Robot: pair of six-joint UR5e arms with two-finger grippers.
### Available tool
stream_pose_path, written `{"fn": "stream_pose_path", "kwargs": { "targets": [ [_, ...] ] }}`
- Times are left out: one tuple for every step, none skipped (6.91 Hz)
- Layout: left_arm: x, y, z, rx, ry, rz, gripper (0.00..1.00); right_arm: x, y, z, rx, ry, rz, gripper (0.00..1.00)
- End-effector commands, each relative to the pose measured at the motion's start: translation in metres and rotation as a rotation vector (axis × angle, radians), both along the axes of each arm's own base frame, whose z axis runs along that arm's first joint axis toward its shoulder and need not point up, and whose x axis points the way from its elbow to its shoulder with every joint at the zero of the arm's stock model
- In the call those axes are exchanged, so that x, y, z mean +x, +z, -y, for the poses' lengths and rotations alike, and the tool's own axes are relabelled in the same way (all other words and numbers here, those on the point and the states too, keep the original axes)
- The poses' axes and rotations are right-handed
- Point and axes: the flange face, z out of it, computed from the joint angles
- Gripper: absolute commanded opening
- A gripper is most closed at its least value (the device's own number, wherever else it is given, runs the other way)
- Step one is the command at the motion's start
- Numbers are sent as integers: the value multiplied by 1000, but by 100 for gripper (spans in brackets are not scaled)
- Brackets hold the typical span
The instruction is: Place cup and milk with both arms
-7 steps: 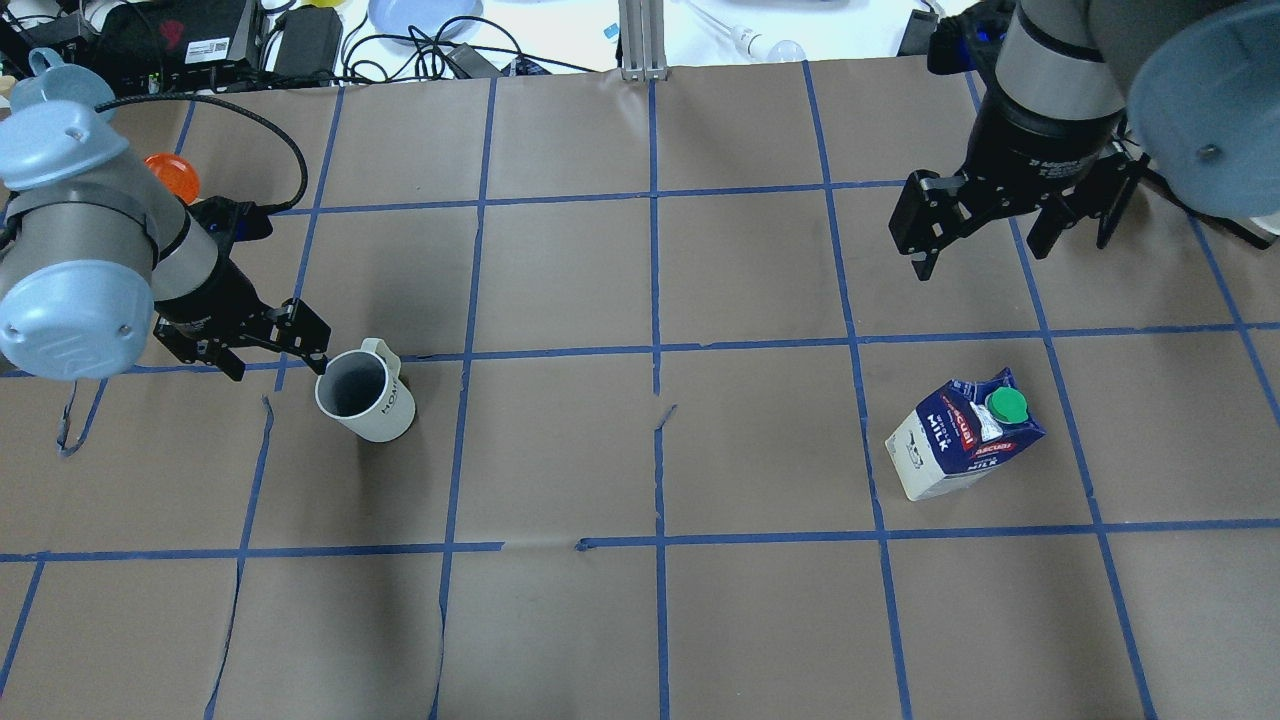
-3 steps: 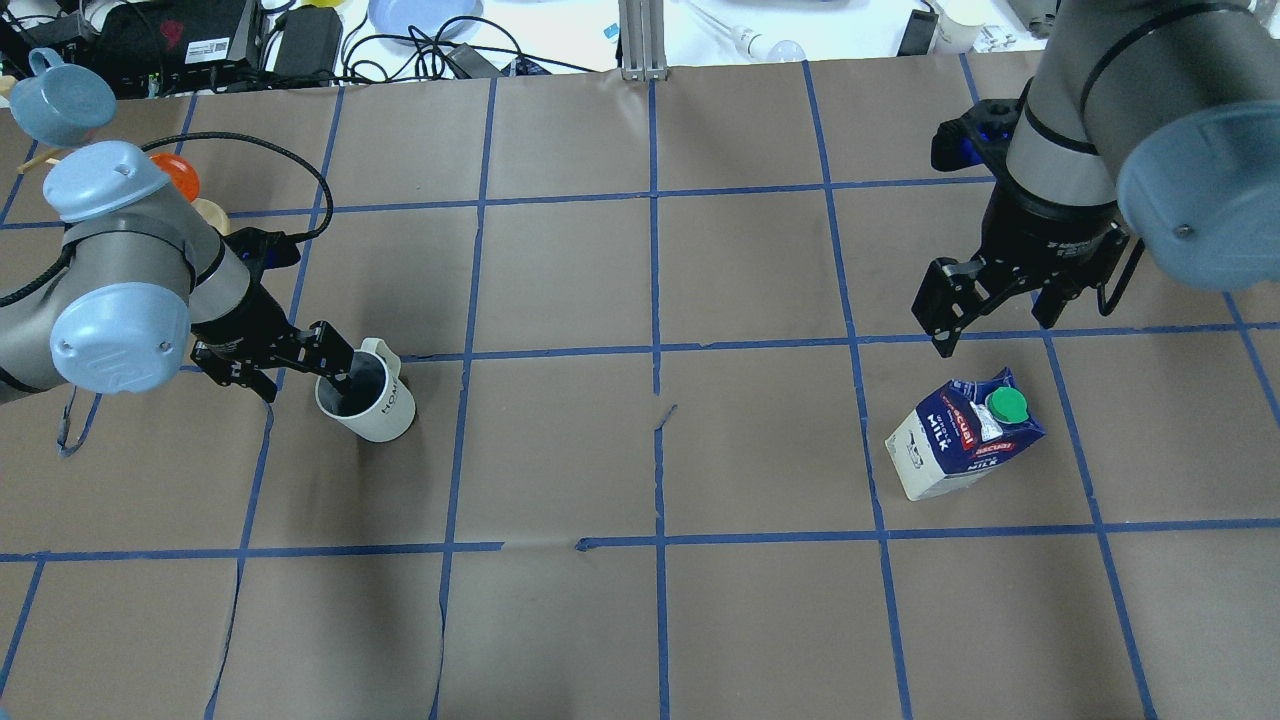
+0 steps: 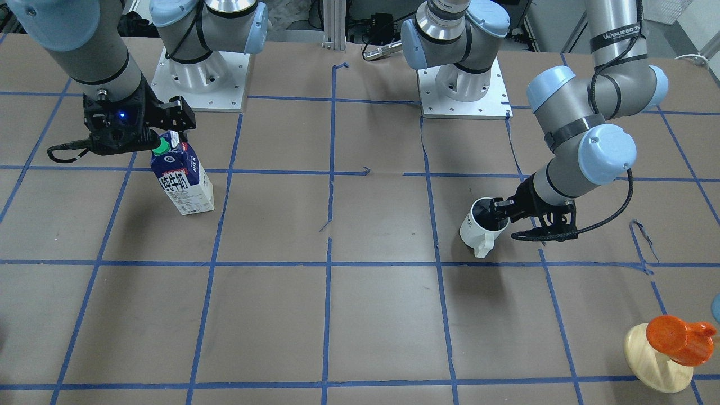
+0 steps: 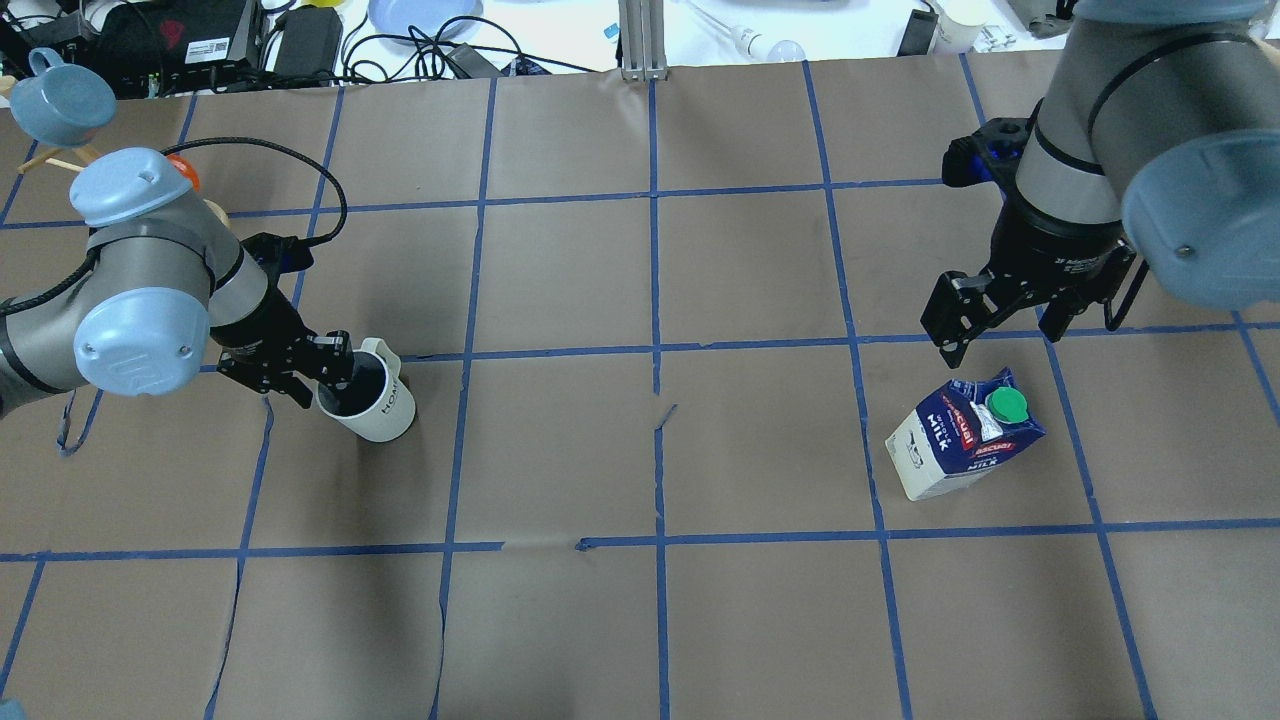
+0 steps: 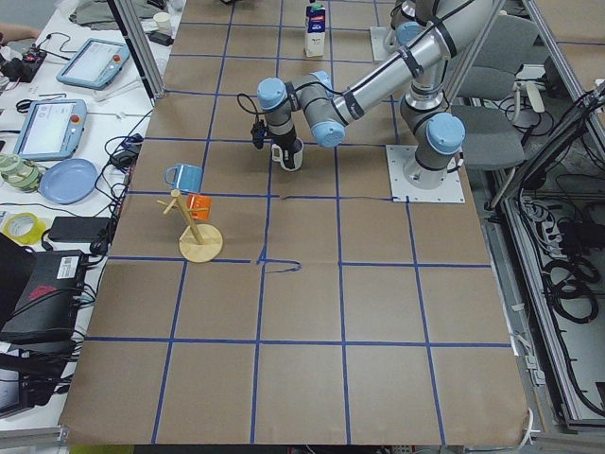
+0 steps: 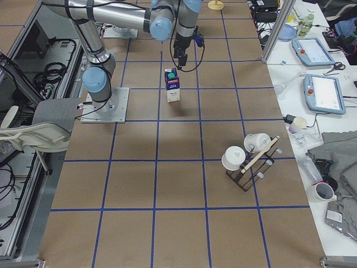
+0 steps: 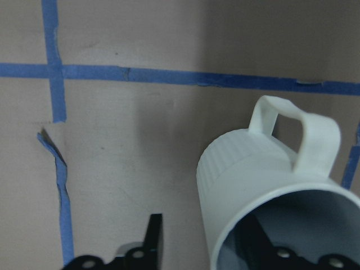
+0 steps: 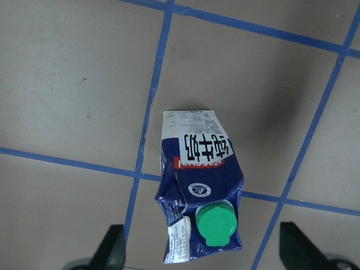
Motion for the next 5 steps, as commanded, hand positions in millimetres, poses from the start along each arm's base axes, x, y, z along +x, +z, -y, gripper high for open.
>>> {"fn": "stream_pose_path", "kwargs": {
  "targets": [
    [-7, -1, 1, 3, 18, 7, 0, -6, -10, 1, -44, -17, -1, 96],
    [-6, 1, 1, -1, 23, 9, 0, -18, -23, -5, -50, -41, 6, 96],
    [-7, 10, 8, -31, 23, 15, 0, -26, -29, -13, -41, -55, 9, 96],
    [-25, 37, 23, -90, 19, -13, 0, -25, -26, -18, -31, -58, 13, 96],
    [-67, 64, 47, -150, 6, -30, 0, -25, -27, -21, -10, -58, 18, 96]
  ]
}}
